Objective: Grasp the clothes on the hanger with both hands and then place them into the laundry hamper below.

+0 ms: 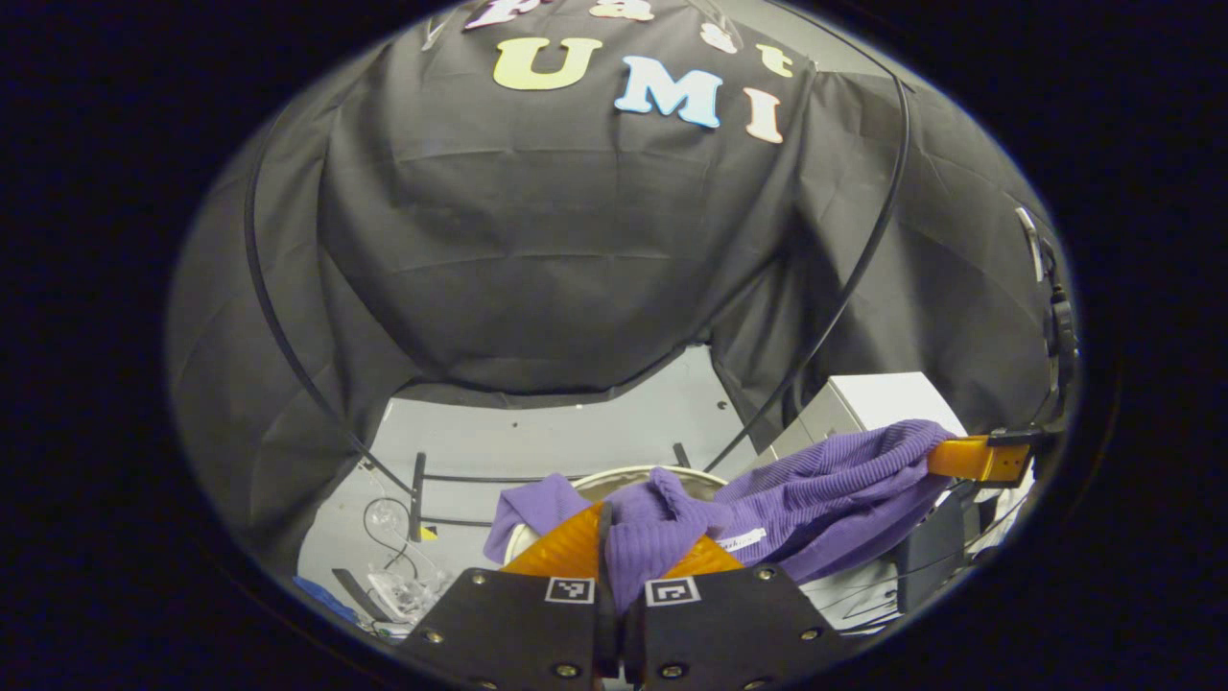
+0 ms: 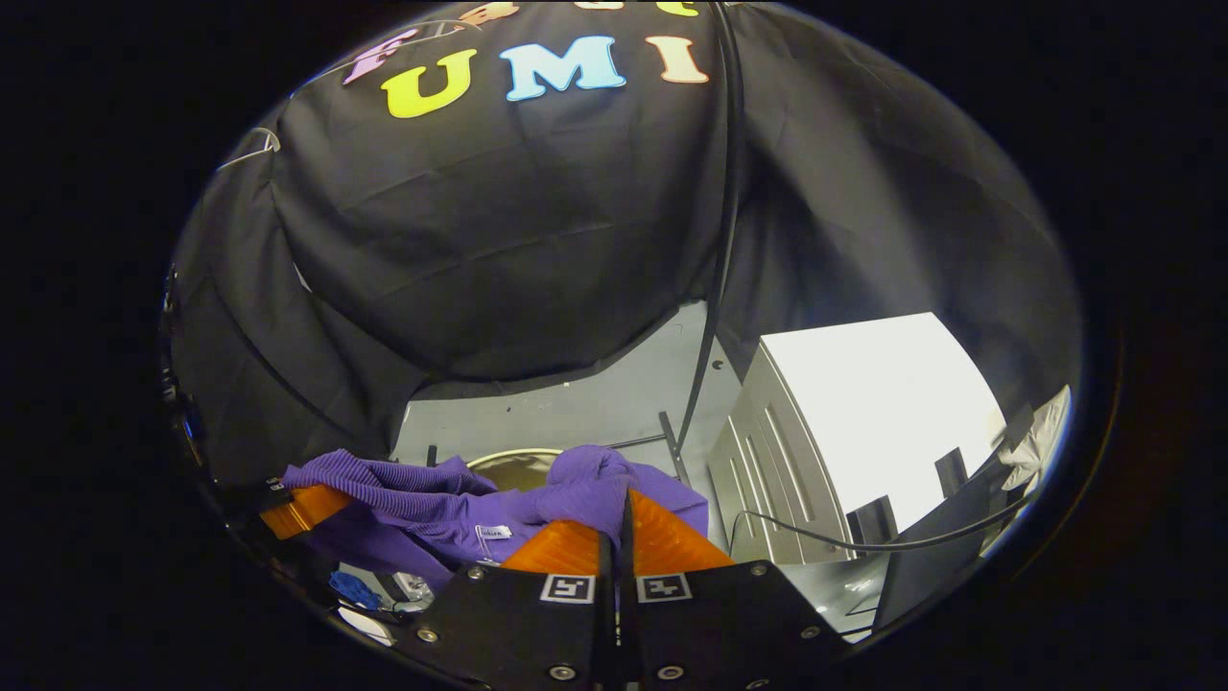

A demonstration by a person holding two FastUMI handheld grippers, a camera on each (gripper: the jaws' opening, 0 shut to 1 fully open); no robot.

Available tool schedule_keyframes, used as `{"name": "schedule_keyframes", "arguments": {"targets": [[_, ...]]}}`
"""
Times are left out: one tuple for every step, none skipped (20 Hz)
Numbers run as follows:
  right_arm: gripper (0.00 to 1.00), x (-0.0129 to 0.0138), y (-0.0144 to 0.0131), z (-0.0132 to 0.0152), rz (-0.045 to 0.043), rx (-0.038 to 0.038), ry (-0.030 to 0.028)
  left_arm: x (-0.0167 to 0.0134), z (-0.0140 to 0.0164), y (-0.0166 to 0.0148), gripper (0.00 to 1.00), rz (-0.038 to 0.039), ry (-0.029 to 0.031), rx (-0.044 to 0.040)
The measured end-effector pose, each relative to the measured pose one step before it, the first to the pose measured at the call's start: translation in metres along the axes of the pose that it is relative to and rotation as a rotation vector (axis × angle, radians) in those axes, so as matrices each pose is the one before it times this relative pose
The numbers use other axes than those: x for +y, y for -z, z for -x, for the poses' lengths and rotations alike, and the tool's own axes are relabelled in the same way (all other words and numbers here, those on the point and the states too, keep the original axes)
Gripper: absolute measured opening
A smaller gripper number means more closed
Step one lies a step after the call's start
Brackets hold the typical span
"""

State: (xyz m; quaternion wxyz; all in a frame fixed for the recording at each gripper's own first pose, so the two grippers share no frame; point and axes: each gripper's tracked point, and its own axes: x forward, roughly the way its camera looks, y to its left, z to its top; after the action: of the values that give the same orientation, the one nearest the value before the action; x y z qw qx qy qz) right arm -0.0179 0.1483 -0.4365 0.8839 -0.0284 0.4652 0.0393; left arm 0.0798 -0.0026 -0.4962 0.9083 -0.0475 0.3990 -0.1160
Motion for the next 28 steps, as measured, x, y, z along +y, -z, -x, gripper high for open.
{"name": "schedule_keyframes", "arguments": {"targets": [[0.01,0.00145,0.00268,-0.00007,0.00052,0.00665,-0.00731,-0.00283,0.00056,0.0018,0.04,-0.00093,-0.00226,0.00685],[0.04,0.0028,-0.00093,-0.00261,0.00574,0.01198,-0.01115,-0.00091,0.00153,0.00355,0.04,-0.00271,-0.00852,0.01062],[0.06,0.00361,0.00413,-0.00136,0.008,0.01833,-0.01508,-0.00089,0.00076,0.00253,0.05,0.00162,-0.00834,0.01429],[0.1,0.00313,0.00409,-0.00072,0.01056,0.02315,-0.0135,0.0021,0.00155,0.00609,0.11,0.00317,-0.01423,0.01712],[0.12,0.00449,0.00786,0.00326,0.01487,0.02488,-0.01761,0.00239,-0.00013,0.00407,0.15,0.00736,-0.00759,0.00849],[0.27,0.00406,0.00258,0.00425,0.01278,0.01982,-0.02212,0.00131,0.0047,0.00233,0.15,0.00884,-0.01231,0.00567],[0.48,0.00338,0.00532,0.00281,0.01234,0.01098,-0.02042,0.0023,0.00456,0.00154,0.31,0.01004,-0.01248,0.00127],[0.69,-0.00086,0.00057,0.00491,0.01204,0.01064,-0.00557,0.00074,0.0074,-0.00269,0.47,0.01244,-0.00773,-0.00958],[0.91,-0.00683,0.00554,0.00476,0.00756,0.00906,0.0101,0.0002,0.00675,-0.0008,0.64,0.00977,-0.00305,-0.00651],[0.97,-0.0058,0.00022,0.0083,0.00115,0.00172,0.00795,0.00145,0.00619,0.0004,0.8,0.00389,-0.0069,-0.00194],[0.97,-0.0047,-0.00071,0.00797,-0.00721,-0.00644,0.00339,0.00261,0.00858,0.00021,0.96,-0.0036,-0.01836,0.0008],[0.97,-0.00611,-0.00519,0.01008,-0.00934,-0.01453,0.00768,0.00286,0.00859,0.00178,0.93,-0.00594,-0.01531,-0.00008],[0.97,-0.00765,-0.00386,0.01142,-0.00791,-0.015,0.01306,0.00029,0.0093,-0.00179,0.91,-0.00185,-0.0034,-0.00187],[0.96,-0.00906,-0.00758,0.01248,-0.00738,-0.02038,0.01501,-0.0018,0.00986,-0.00238,0.93,0.00027,-0.00035,-0.00221],[0.96,-0.00967,-0.00654,0.01373,-0.00709,-0.02658,0.01372,-0.00093,0.01065,-0.00587,0.93,0.00177,0.00129,-0.00794],[0.96,-0.00926,-0.01059,0.01396,-0.00414,-0.03036,0.01328,-0.00284,0.0123,-0.0075,0.93,0.00257,0.0068,-0.01403],[0.96,-0.01051,-0.01019,0.01175,-0.00055,-0.03105,0.01749,-0.00356,0.01269,-0.013,0.93,0.00037,0.00574,-0.01944],[0.96,-0.01134,-0.01182,0.01184,-0.00182,-0.02957,0.01852,-0.00152,0.01288,-0.01374,0.93,-0.00221,0.00009,-0.0247],[0.96,-0.01102,-0.01016,0.01069,-0.00591,-0.03235,0.01286,-0.00256,0.01366,-0.01883,0.93,-0.00048,-0.00101,-0.03091],[0.96,-0.00847,-0.01387,0.01021,-0.00547,-0.03504,0.00509,-0.00399,0.0134,-0.01864,0.93,0.00199,0.00098,-0.03458],[0.96,-0.0102,-0.01498,0.0097,-0.00276,-0.04321,0.00977,-0.00401,0.00993,-0.02158,0.93,0.00278,-0.00469,-0.03201],[0.96,-0.01089,-0.01732,0.00898,0.00066,-0.04581,0.01324,-0.00351,0.00953,-0.02098,0.93,0.00737,-0.00679,-0.03526],[0.96,-0.01042,-0.01554,0.00839,0.00057,-0.044,0.0131,-0.00586,0.00733,-0.02419,0.9,0.01108,-0.00248,-0.04025],[0.96,-0.00851,-0.01733,0.00625,-0.00362,-0.04375,0.00627,-0.0094,0.00787,-0.02712,0.93,0.00956,-0.00249,-0.0464],[0.96,-0.00663,-0.0178,0.00614,-0.0062,-0.04661,0.00041,-0.0092,0.00864,-0.0278,0.93,0.00301,-0.00474,-0.0499],[0.96,-0.00551,-0.02051,0.00292,-0.00416,-0.04792,-0.00453,-0.00603,0.00972,-0.02758,0.93,-0.00041,-0.01246,-0.0534],[0.96,-0.00663,-0.01984,0.002,0.00352,-0.04757,-0.00855,-0.00489,0.0072,-0.02705,0.94,-0.00477,-0.01821,-0.05202],[0.96,-0.00791,-0.02024,0.00387,0.01189,-0.05188,-0.012,-0.00508,0.00805,-0.02283,0.94,-0.00357,-0.01791,-0.04843]]}}
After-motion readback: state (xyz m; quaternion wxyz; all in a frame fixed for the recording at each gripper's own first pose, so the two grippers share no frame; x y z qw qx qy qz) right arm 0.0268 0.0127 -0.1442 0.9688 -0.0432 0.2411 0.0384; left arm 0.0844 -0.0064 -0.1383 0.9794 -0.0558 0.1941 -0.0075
